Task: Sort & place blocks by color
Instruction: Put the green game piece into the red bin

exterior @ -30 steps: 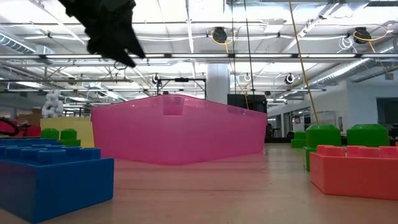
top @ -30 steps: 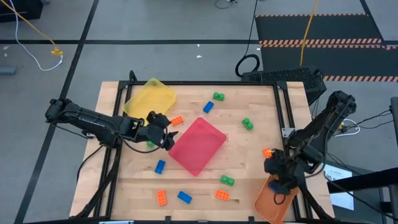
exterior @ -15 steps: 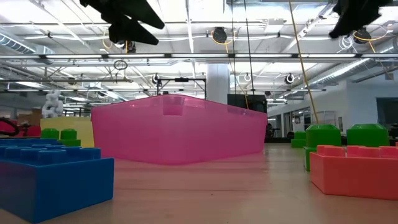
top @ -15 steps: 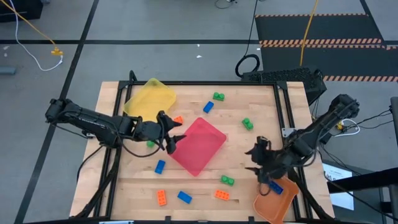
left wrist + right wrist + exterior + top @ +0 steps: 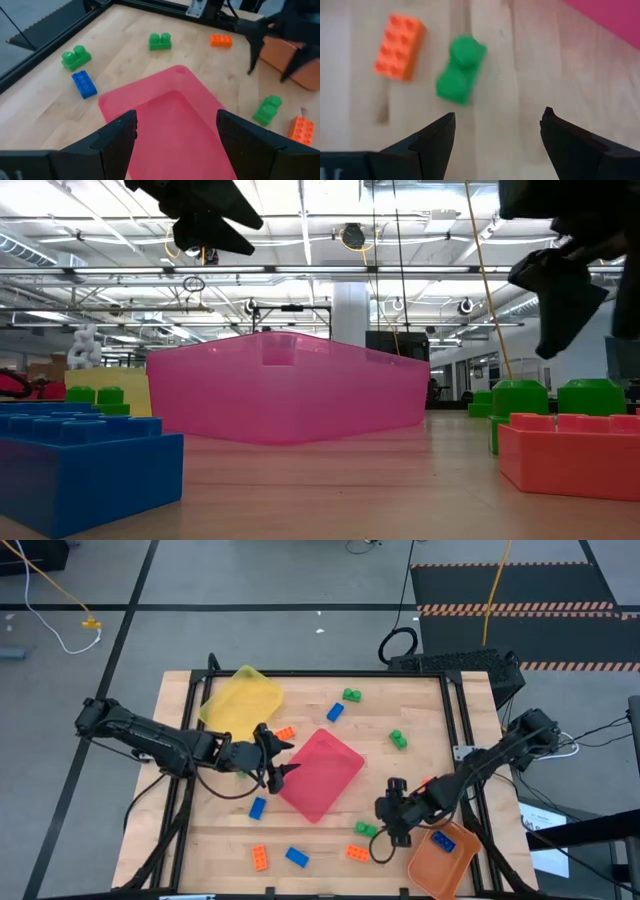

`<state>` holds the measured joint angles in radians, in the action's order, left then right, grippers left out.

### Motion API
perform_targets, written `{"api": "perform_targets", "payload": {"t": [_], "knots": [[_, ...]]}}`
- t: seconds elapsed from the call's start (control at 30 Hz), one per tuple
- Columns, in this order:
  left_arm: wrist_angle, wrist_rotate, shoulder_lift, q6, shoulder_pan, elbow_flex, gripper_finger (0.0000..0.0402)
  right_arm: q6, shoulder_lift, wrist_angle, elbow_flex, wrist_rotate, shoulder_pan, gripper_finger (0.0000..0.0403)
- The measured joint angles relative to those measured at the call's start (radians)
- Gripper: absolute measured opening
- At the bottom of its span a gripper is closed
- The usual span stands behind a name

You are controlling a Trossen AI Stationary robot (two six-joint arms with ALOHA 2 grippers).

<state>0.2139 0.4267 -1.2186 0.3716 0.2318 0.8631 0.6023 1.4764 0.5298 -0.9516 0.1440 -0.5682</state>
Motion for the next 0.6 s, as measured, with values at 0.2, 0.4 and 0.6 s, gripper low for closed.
{"api": "perform_targets", "payload": {"t": [0.2, 0.4, 0.6], "knots": [[-0.001, 0.0, 0.0, 0.007, -0.004, 0.0, 0.0276, 0.0, 0.034, -0.044, -0.051, -0.007, 0.0, 0.0274], [0.0, 0.0, 0.0, 0.033, -0.004, 0.0, 0.0276, -0.007, 0.07, 0.011, -0.154, 0.044, 0.007, 0.0274], [0.006, 0.001, 0.0, 0.064, 0.006, 0.0, 0.0276, 0.029, 0.157, 0.029, -0.227, 0.03, 0.011, 0.0274]]}}
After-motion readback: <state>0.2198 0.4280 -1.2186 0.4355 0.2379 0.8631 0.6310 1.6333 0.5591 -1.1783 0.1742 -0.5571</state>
